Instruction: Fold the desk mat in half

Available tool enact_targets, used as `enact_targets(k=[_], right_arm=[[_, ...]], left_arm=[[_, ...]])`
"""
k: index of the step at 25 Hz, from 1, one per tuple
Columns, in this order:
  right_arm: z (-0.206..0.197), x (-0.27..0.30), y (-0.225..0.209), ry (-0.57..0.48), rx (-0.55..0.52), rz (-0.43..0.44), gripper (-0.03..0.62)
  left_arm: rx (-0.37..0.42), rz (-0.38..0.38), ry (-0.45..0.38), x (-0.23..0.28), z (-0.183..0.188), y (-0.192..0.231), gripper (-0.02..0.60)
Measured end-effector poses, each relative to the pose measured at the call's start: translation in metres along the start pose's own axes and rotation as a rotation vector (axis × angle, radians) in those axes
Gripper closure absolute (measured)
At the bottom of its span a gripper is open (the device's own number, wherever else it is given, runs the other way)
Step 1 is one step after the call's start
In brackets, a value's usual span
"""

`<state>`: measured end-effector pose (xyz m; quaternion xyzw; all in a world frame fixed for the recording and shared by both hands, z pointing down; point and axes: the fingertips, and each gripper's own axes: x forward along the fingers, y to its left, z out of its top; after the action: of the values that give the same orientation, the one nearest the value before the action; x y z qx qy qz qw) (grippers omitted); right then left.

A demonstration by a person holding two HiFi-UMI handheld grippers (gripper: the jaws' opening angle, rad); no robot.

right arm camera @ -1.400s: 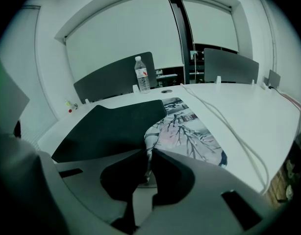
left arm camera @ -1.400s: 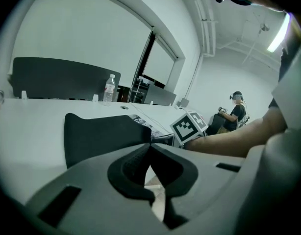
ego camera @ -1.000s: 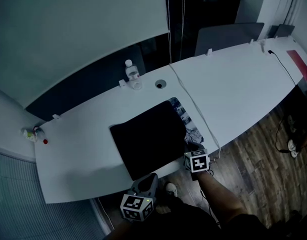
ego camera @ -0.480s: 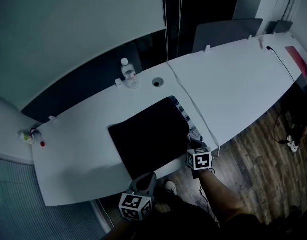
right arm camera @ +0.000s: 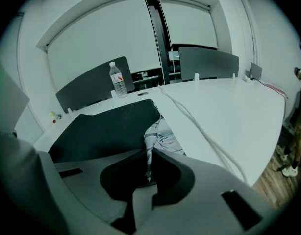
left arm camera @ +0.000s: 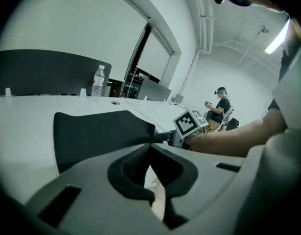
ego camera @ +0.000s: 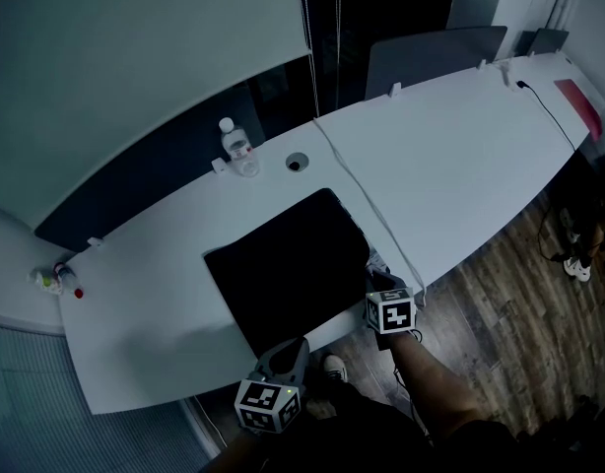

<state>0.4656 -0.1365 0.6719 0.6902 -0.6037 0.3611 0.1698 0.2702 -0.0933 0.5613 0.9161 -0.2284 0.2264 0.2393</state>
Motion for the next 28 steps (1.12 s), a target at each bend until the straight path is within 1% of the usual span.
enact_targets(k=[5, 17, 23, 28], right_arm=[[-0.001, -0.001, -0.005, -0.002, 0.01, -0.006, 0.548], [-0.002, 0.004, -0.009, 0.009, 0.029, 0.013, 0.542], [0.003, -0.008, -0.019, -0.022, -0.012, -0.055, 0.496], [0.009, -0.026, -0.025, -0.058, -0.004, -0.107, 0.493]], left_arm=[[0.0, -0.001, 0.007, 0.002, -0.002, -0.003, 0.575], [-0.019, 0.001, 0.012, 0.001, -0.007, -0.001, 0.577], [-0.018, -0.011, 0.006, -0.002, -0.006, -0.004, 0.575], [-0.007, -0.017, -0.021, -0.011, 0.0, -0.002, 0.575]])
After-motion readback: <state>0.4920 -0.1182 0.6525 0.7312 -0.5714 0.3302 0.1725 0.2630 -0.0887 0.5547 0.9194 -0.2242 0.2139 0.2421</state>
